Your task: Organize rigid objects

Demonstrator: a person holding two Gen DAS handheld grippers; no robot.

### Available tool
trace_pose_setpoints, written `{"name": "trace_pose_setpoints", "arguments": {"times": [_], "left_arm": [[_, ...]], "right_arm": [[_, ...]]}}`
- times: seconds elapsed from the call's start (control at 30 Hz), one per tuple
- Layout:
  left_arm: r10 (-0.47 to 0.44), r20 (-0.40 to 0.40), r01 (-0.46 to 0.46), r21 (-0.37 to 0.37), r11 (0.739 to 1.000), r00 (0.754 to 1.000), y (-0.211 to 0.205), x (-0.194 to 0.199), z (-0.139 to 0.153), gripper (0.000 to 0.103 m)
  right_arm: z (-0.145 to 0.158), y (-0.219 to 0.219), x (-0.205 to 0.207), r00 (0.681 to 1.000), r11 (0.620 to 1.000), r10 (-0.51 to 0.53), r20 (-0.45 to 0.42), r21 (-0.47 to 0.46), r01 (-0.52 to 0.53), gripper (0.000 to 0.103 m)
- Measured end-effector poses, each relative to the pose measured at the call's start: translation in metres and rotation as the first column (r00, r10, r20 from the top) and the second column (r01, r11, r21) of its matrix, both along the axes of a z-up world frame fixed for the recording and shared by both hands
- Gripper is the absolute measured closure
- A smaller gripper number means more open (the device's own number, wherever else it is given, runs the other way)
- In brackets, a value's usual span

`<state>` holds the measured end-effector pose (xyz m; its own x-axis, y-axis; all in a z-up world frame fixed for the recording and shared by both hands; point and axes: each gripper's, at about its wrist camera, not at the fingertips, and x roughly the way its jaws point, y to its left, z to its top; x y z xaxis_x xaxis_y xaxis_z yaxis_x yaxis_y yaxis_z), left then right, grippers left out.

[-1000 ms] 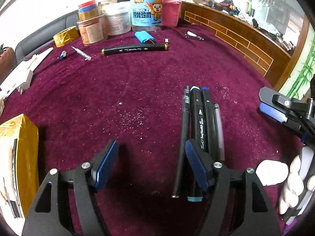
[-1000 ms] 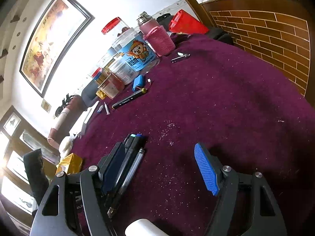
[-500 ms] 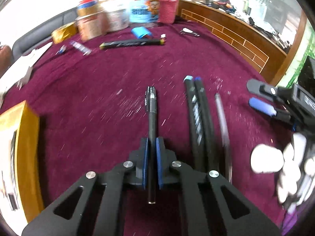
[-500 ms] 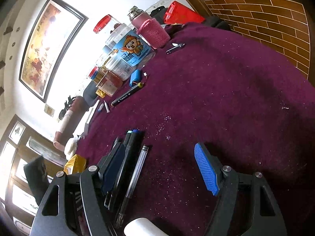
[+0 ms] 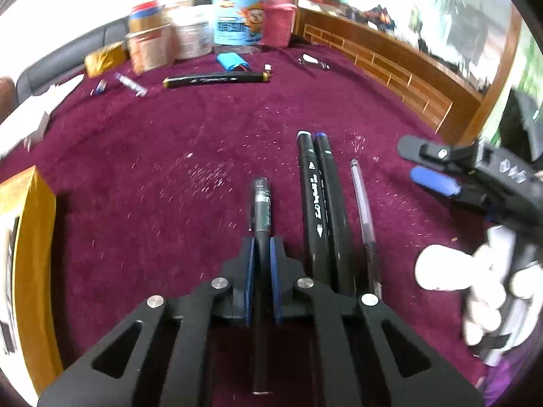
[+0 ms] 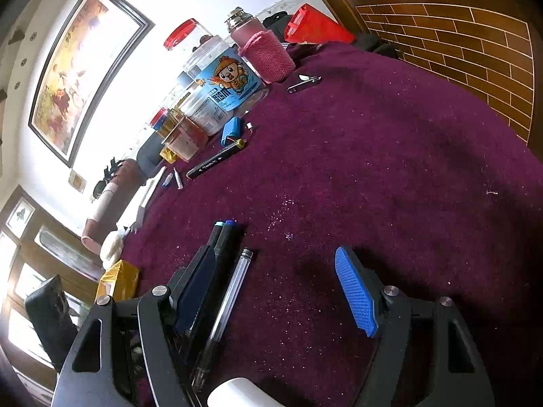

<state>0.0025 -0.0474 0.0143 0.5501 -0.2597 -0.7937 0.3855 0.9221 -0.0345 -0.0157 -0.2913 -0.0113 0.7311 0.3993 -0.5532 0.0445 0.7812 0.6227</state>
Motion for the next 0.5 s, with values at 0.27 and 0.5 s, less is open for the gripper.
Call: {"name": "trace_pose_setpoints", "arguments": {"times": [0.27, 0.5], "left_arm": [[0.055, 0.006, -0.051, -0.274, 0.96, 0.998, 0.068, -0.035, 0.035, 0.097], [0.08, 0.043, -0.053, -0.433, 0.9, 0.996, 0.123, -0.078, 0.068, 0.096]], "right_arm": [[0.005, 0.007, 0.002, 0.999, 0.997, 0.007, -0.032, -0.074, -0.009, 0.035], [0.038, 0.037, -0.002, 0.993, 0.979, 0.077, -0.095, -0.182, -0.093, 0.038]]}}
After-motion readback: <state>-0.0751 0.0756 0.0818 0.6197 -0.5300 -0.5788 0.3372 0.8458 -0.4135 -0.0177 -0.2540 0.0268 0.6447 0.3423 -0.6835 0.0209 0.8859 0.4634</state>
